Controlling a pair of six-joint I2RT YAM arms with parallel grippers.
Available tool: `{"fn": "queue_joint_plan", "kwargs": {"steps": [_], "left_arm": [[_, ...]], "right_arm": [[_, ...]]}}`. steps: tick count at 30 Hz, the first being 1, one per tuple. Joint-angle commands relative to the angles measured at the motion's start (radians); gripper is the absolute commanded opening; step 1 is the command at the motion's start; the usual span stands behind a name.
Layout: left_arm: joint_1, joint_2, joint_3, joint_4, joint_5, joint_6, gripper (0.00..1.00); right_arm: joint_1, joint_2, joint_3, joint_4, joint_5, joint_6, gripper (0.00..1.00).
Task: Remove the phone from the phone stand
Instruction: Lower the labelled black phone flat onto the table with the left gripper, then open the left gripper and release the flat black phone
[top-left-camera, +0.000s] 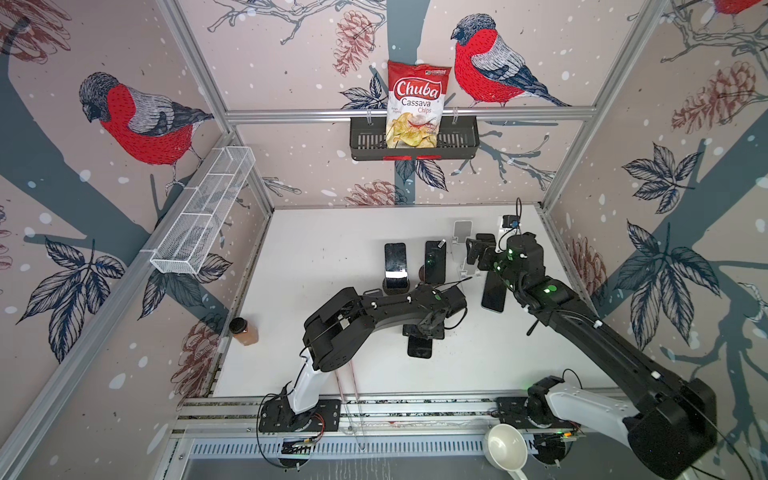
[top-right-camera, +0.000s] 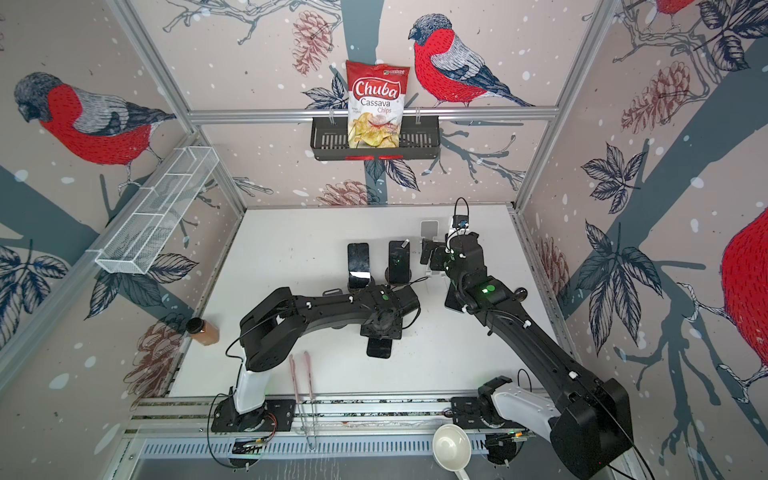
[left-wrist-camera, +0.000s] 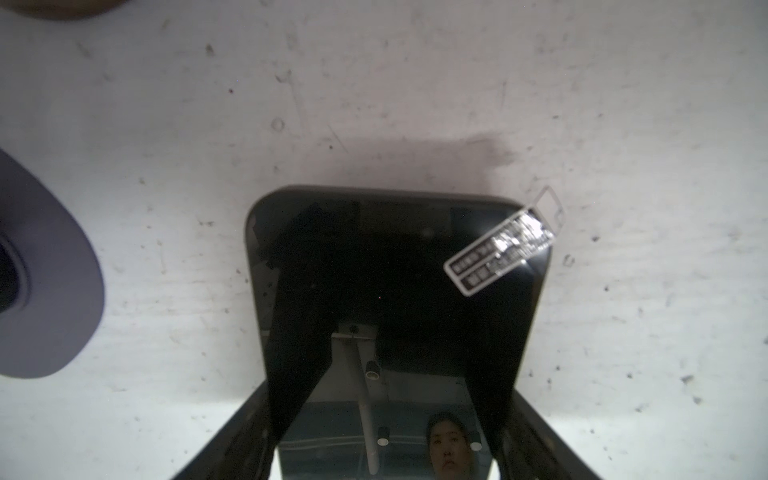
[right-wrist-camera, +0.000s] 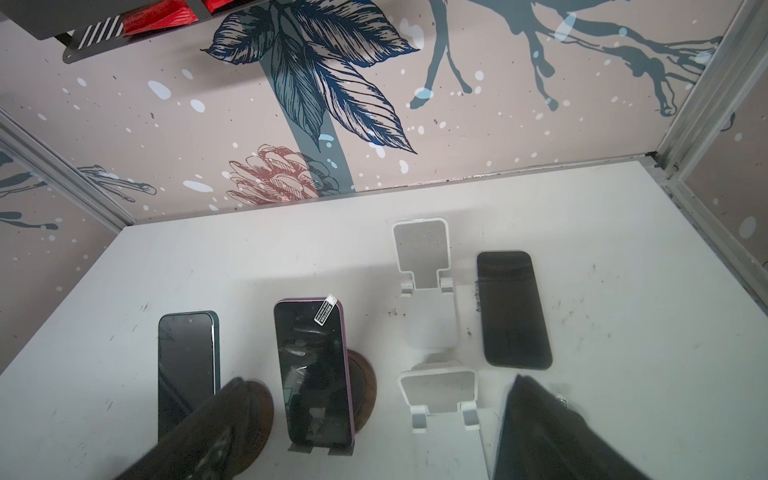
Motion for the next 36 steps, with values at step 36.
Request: {"fn": "queue_joint_plan", "kwargs": {"steps": [36], "left_arm": [[0.003, -0.040, -0.043, 0.005, -0.056, -0.003, 0.81]], "right_arm": [[-0.009, 0.011, -0.002, 0.027, -0.015, 0.020, 0.99]]}}
